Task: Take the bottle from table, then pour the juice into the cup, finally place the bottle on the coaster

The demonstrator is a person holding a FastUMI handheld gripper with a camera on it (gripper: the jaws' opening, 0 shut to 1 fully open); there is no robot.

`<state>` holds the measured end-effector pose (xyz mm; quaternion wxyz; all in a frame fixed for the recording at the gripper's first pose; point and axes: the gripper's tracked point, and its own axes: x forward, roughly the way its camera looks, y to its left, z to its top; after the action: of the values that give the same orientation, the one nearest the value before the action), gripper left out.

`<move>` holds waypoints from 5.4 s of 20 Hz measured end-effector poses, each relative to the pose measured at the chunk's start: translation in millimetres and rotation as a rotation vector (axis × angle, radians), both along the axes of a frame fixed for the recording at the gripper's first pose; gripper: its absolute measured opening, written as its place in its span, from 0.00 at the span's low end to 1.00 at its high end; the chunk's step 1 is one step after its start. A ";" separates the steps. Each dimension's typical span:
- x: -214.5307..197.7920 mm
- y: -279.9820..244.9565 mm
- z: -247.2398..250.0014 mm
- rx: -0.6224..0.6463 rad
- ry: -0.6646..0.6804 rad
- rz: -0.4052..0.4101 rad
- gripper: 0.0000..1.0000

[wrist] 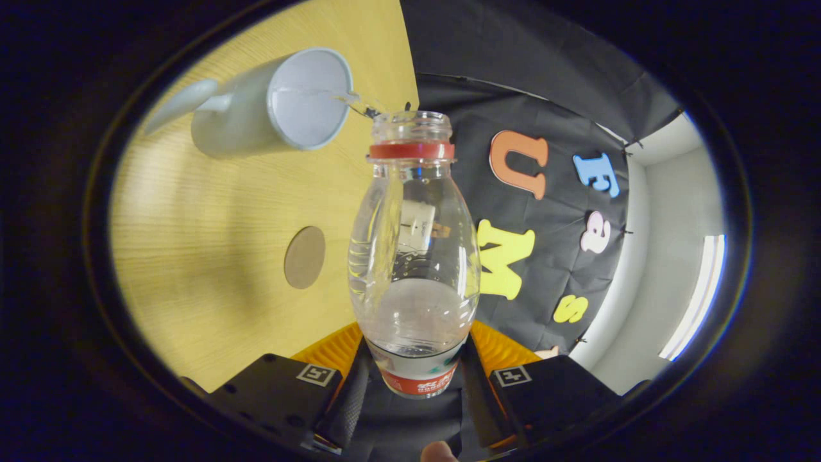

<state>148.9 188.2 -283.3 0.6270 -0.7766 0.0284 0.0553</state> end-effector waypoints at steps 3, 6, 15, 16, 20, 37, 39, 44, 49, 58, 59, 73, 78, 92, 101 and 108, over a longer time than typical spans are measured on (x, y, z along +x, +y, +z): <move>-0.5 2.2 4.6 -0.012 -0.003 0.005 0.75; 0.3 3.4 9.8 -0.028 -0.004 0.007 0.75; 3.2 7.7 20.7 -0.070 -0.007 -0.003 0.75; 3.9 8.2 21.0 -0.072 -0.009 -0.006 0.75; 6.1 8.3 22.9 -0.082 -0.011 -0.009 0.75; 11.0 14.8 37.7 -0.150 -0.025 -0.003 0.75; 10.3 16.3 40.2 -0.162 -0.031 0.001 0.75; 10.7 19.4 42.8 -0.183 -0.035 0.006 0.74; 10.9 21.7 47.1 -0.206 -0.041 0.006 0.75; 10.1 26.1 58.1 -0.243 -0.055 0.014 0.74; 9.6 27.4 59.3 -0.246 -0.057 0.015 0.74; 7.7 39.2 64.9 -0.291 -0.065 0.035 0.75; 7.0 41.7 63.6 -0.295 -0.064 0.035 0.74; 7.4 41.7 58.8 -0.215 -0.047 0.029 0.75; -0.9 33.0 50.0 0.059 0.043 -0.030 0.75; -10.9 25.6 58.8 0.371 0.082 -0.048 0.75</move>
<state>138.0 213.8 -224.6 0.7588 -0.6439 0.0617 0.0762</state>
